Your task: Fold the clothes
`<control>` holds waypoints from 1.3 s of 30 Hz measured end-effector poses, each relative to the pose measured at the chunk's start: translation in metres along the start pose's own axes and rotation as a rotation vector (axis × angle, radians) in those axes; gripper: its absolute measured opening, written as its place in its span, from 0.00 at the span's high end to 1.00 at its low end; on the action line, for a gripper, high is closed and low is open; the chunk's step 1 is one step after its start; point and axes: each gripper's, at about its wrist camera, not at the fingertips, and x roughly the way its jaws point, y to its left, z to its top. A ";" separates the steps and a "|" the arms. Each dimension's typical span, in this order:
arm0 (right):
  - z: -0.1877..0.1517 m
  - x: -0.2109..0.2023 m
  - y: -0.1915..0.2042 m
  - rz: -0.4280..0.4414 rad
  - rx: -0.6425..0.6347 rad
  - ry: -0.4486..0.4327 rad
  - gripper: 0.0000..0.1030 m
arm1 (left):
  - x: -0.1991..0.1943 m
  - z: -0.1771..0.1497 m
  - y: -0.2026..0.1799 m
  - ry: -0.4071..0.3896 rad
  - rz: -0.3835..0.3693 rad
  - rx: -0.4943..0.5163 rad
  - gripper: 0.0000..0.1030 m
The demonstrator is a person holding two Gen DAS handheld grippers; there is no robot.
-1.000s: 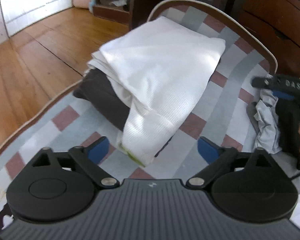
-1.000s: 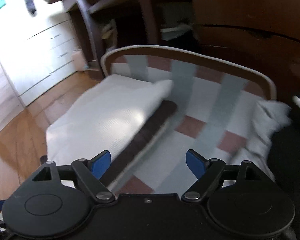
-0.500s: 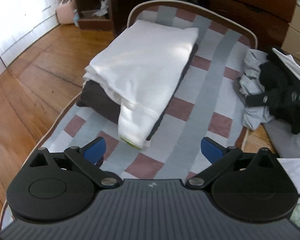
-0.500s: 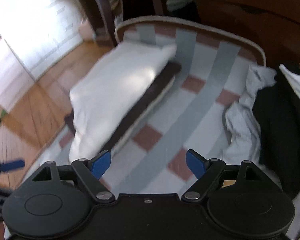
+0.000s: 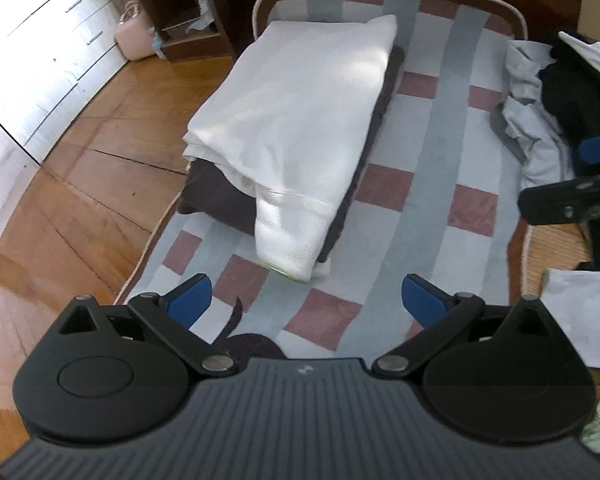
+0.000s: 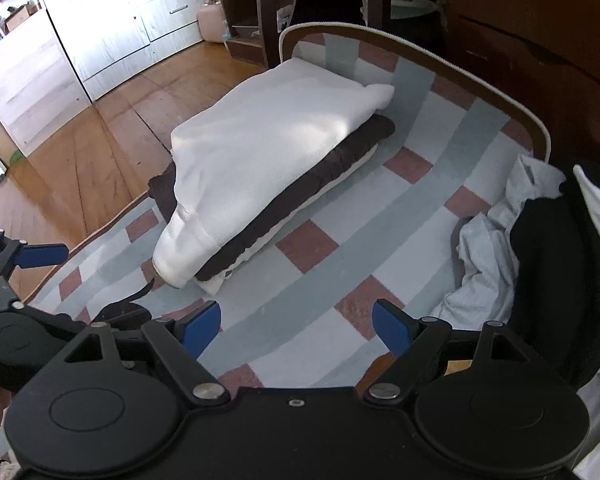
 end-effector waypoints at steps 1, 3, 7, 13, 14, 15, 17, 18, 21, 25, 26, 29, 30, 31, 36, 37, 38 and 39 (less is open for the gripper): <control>0.001 0.000 0.001 -0.009 -0.004 -0.004 0.16 | 0.002 0.001 0.000 0.005 -0.003 -0.006 0.00; 0.003 0.001 0.001 -0.024 -0.008 -0.008 0.16 | 0.006 0.002 0.000 0.016 -0.010 -0.021 0.00; 0.005 0.002 -0.005 -0.031 0.020 -0.004 0.16 | 0.007 0.006 -0.004 0.012 -0.030 -0.034 0.00; 0.009 0.000 -0.015 0.018 0.020 0.015 0.16 | -0.005 0.011 -0.011 -0.038 -0.073 -0.024 0.00; 0.010 -0.001 -0.016 0.020 0.021 0.014 0.16 | -0.006 0.012 -0.011 -0.042 -0.070 -0.021 0.00; 0.011 -0.001 -0.018 0.017 0.022 0.011 0.16 | -0.007 0.013 -0.012 -0.044 -0.066 -0.019 0.00; 0.012 -0.001 -0.019 -0.011 0.022 -0.006 0.16 | -0.006 0.014 -0.013 -0.042 -0.063 -0.019 0.00; 0.013 0.000 -0.019 -0.023 0.014 -0.008 0.16 | -0.005 0.015 -0.013 -0.039 -0.062 -0.020 0.00; 0.015 0.003 -0.017 -0.034 -0.003 -0.010 0.16 | -0.004 0.016 -0.014 -0.043 -0.073 -0.028 0.00; 0.015 0.004 -0.013 -0.012 -0.005 -0.013 0.16 | -0.004 0.015 -0.015 -0.055 -0.065 -0.029 0.00; 0.015 0.003 -0.012 -0.008 -0.008 -0.015 0.16 | -0.004 0.014 -0.015 -0.056 -0.056 -0.027 0.00; 0.014 0.003 -0.009 -0.004 -0.010 -0.016 0.16 | -0.004 0.014 -0.013 -0.060 -0.046 -0.034 0.00; 0.014 0.003 -0.009 -0.003 -0.010 -0.016 0.16 | -0.004 0.014 -0.012 -0.059 -0.052 -0.041 0.00; 0.014 0.003 -0.008 -0.002 -0.010 -0.015 0.16 | -0.004 0.014 -0.010 -0.058 -0.059 -0.048 0.00; 0.011 0.006 -0.005 -0.003 -0.014 -0.005 0.16 | -0.005 0.012 -0.007 -0.057 -0.060 -0.059 0.00; 0.011 0.007 -0.005 -0.002 -0.015 -0.003 0.16 | -0.004 0.012 -0.007 -0.056 -0.060 -0.060 0.00; 0.010 0.007 -0.004 -0.002 -0.016 -0.002 0.16 | -0.004 0.012 -0.007 -0.053 -0.062 -0.063 0.00; 0.010 0.007 -0.003 -0.003 -0.018 -0.001 0.16 | -0.004 0.012 -0.006 -0.048 -0.066 -0.066 0.00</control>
